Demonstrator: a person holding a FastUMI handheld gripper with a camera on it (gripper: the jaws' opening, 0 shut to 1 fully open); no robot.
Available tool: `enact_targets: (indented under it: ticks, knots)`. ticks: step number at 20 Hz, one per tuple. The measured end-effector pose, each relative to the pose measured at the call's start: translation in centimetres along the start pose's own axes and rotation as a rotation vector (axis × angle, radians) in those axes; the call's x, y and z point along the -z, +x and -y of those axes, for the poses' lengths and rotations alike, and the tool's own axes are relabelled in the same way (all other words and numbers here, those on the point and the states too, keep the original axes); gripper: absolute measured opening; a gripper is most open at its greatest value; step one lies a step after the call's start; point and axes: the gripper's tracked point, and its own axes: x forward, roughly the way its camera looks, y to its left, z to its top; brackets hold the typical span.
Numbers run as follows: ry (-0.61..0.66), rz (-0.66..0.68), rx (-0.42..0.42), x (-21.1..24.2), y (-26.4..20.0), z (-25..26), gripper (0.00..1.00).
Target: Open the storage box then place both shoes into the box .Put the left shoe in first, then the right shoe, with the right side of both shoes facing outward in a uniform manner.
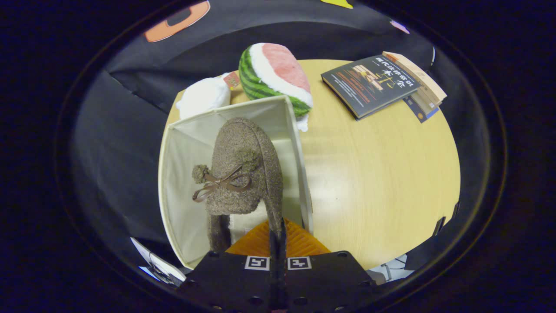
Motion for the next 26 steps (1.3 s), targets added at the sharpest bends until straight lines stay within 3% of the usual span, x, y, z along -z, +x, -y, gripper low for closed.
enact_targets:
  ticks: [5, 10, 14, 17, 19, 24, 26]
  knots:
    - [0.039, 0.019, 0.032, -0.3, 1.1, -0.2, 0.01]
    - [0.083, 0.038, 0.046, -0.2, 1.5, -0.2, 0.07]
    - [0.055, 0.066, 0.024, 0.2, 0.6, -1.2, 0.24]
    - [0.008, 0.100, 0.020, 0.4, -1.2, -1.4, 0.54]
    - [-0.019, 0.139, 0.021, 0.1, -3.3, -1.4, 0.66]
    - [-0.098, 0.362, -0.063, -3.6, -11.1, -2.8, 0.94]
    - [-0.121, 0.492, -0.072, -5.0, -15.3, -2.7, 0.97]
